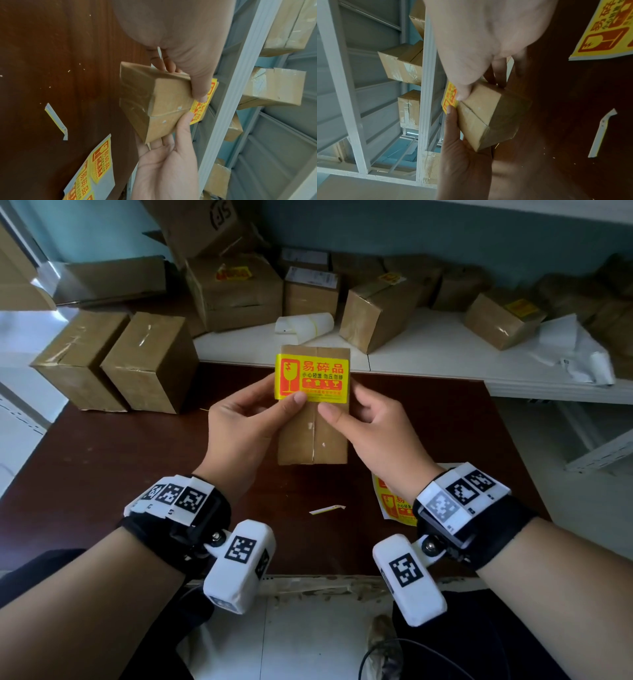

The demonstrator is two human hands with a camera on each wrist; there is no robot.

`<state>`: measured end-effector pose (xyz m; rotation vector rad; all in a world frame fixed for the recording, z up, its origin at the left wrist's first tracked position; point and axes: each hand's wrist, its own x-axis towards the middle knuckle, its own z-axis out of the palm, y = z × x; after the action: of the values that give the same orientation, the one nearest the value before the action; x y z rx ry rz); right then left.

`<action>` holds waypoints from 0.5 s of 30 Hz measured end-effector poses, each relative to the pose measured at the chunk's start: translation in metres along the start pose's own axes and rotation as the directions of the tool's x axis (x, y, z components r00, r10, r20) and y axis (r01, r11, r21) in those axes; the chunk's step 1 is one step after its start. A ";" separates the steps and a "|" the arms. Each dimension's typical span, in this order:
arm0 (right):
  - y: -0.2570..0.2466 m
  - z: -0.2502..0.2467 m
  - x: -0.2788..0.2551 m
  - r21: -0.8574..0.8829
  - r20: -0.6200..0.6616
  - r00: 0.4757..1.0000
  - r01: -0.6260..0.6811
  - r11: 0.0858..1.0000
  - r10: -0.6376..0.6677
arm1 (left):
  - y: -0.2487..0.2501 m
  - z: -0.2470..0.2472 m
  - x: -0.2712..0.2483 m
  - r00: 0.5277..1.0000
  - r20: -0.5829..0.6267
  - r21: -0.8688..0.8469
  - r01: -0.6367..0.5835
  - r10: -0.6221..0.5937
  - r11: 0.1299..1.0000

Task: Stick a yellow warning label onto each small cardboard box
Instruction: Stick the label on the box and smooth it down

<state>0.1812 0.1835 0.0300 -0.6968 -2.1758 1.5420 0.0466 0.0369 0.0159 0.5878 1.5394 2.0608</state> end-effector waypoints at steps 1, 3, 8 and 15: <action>0.002 0.001 0.001 -0.015 -0.025 1.000 -0.001 1.000 0.000 | 0.002 0.001 -0.001 1.000 -0.010 0.006 0.000 0.000 1.000; 0.002 0.002 0.001 -0.030 -0.070 0.997 -0.010 1.000 0.008 | 0.004 0.001 -0.001 0.999 -0.033 0.020 0.004 -0.003 1.000; -0.001 0.002 -0.001 -0.020 -0.067 0.994 -0.085 0.996 0.084 | 0.004 0.003 0.000 0.999 -0.052 0.093 0.002 0.003 0.996; -0.017 -0.001 -0.006 0.142 -0.119 0.987 -0.094 0.985 0.112 | 0.014 0.000 0.002 0.990 -0.123 0.016 0.076 -0.073 0.997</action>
<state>0.1832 0.1759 0.0460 -0.8499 -1.9503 1.6332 0.0431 0.0355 0.0296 0.4114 1.6279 2.0603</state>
